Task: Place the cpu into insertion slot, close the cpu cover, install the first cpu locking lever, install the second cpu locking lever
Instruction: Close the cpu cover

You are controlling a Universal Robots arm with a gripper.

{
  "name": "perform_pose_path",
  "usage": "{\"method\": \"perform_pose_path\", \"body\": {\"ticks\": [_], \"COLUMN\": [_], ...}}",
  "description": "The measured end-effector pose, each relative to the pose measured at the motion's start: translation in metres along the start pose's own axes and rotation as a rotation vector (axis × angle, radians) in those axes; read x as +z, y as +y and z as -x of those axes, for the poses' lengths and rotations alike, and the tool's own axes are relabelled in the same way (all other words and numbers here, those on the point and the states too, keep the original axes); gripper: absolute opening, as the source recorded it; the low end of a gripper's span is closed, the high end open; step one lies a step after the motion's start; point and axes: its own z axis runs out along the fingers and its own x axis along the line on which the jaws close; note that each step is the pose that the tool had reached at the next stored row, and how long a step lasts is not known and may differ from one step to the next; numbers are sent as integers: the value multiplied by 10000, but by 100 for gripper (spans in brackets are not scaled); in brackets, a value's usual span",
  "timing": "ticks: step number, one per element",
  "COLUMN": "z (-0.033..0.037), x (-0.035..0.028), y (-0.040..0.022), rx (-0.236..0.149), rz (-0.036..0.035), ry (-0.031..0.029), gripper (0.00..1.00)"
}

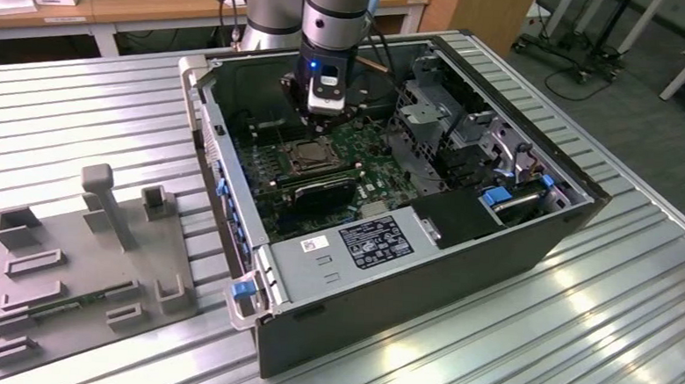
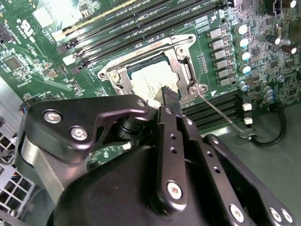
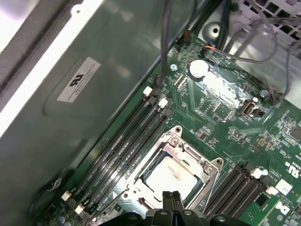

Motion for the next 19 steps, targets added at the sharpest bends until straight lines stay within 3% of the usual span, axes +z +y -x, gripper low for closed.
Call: {"method": "perform_pose_path", "body": {"ticks": [7,19], "z": [0,0], "x": [1,5], "y": [0,0], "rx": [-157,-2283], "rz": [-10,-131], "ry": [5,66], "gripper": [11,11]}}
